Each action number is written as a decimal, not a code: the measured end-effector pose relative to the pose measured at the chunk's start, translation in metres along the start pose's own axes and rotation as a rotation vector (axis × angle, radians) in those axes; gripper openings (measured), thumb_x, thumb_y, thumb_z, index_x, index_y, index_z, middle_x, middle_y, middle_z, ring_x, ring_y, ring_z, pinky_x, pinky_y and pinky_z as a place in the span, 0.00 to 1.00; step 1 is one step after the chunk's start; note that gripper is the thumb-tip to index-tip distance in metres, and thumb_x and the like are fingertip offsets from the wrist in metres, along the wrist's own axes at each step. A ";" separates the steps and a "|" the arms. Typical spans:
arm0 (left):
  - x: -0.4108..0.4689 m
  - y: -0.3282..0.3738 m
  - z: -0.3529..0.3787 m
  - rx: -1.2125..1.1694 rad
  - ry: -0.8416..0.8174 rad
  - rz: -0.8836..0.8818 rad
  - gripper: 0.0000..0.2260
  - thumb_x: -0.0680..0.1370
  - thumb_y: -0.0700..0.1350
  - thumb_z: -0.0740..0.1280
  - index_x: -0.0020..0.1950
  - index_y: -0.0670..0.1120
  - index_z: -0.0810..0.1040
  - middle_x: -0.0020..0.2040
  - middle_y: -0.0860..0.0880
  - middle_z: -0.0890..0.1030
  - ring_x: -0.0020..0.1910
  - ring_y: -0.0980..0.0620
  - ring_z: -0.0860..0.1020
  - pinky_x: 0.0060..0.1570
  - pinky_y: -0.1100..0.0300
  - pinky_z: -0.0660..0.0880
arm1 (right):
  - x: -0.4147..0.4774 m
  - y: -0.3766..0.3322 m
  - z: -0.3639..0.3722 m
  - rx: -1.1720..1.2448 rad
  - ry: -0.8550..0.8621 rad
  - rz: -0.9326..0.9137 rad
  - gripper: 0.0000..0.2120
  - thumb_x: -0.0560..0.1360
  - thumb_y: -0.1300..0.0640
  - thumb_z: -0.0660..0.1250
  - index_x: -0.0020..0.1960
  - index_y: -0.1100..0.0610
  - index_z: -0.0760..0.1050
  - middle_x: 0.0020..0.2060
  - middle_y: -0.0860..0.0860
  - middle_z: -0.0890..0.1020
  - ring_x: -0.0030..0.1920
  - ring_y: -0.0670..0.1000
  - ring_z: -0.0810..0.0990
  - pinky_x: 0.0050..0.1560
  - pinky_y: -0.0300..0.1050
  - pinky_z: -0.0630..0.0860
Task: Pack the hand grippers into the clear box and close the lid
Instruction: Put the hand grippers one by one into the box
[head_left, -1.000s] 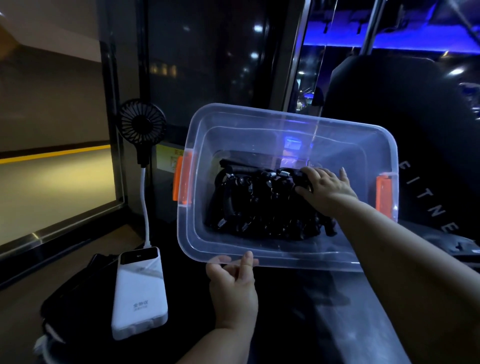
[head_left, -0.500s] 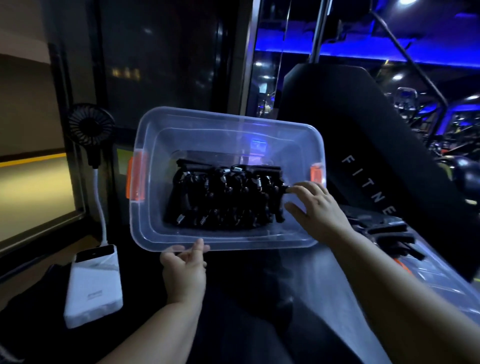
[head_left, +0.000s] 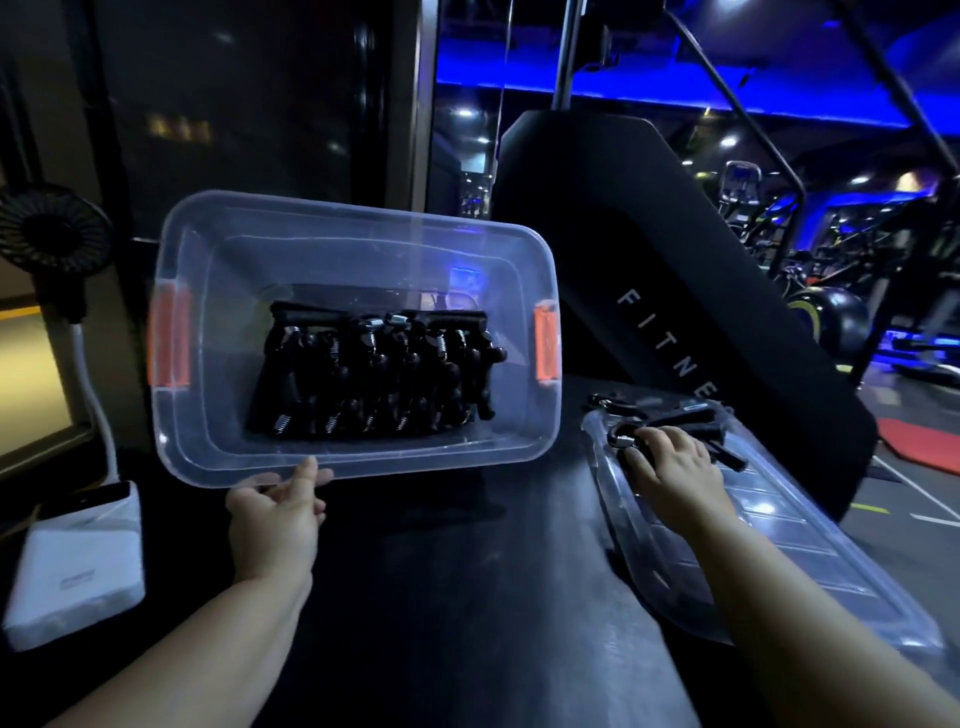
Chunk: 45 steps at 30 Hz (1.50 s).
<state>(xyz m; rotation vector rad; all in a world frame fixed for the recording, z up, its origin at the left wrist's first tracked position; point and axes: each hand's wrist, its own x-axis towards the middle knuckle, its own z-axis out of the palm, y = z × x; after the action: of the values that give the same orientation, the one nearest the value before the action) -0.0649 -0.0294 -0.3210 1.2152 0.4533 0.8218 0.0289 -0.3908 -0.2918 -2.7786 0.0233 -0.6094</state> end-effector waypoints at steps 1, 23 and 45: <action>0.000 0.000 0.000 -0.006 -0.001 0.005 0.12 0.80 0.45 0.65 0.56 0.43 0.63 0.40 0.50 0.82 0.28 0.57 0.71 0.31 0.64 0.70 | 0.001 0.002 0.000 -0.001 -0.029 0.039 0.22 0.79 0.42 0.56 0.70 0.47 0.66 0.71 0.50 0.66 0.71 0.55 0.61 0.67 0.53 0.63; 0.001 0.000 0.000 0.020 -0.003 0.026 0.11 0.80 0.46 0.64 0.56 0.42 0.65 0.40 0.50 0.82 0.32 0.55 0.72 0.35 0.62 0.71 | 0.033 -0.002 0.011 -0.445 -0.048 0.079 0.26 0.75 0.33 0.53 0.65 0.47 0.69 0.63 0.50 0.70 0.66 0.55 0.62 0.61 0.54 0.61; -0.002 0.001 -0.001 0.021 0.002 0.006 0.12 0.80 0.46 0.65 0.55 0.42 0.64 0.39 0.52 0.82 0.30 0.56 0.72 0.33 0.63 0.71 | -0.010 -0.010 -0.003 -0.339 -0.186 0.030 0.25 0.73 0.30 0.56 0.63 0.42 0.71 0.60 0.54 0.71 0.63 0.57 0.70 0.61 0.54 0.64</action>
<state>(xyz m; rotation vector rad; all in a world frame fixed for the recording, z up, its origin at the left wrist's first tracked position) -0.0665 -0.0301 -0.3207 1.2354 0.4611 0.8250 0.0187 -0.3815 -0.2906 -3.1448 0.1406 -0.3643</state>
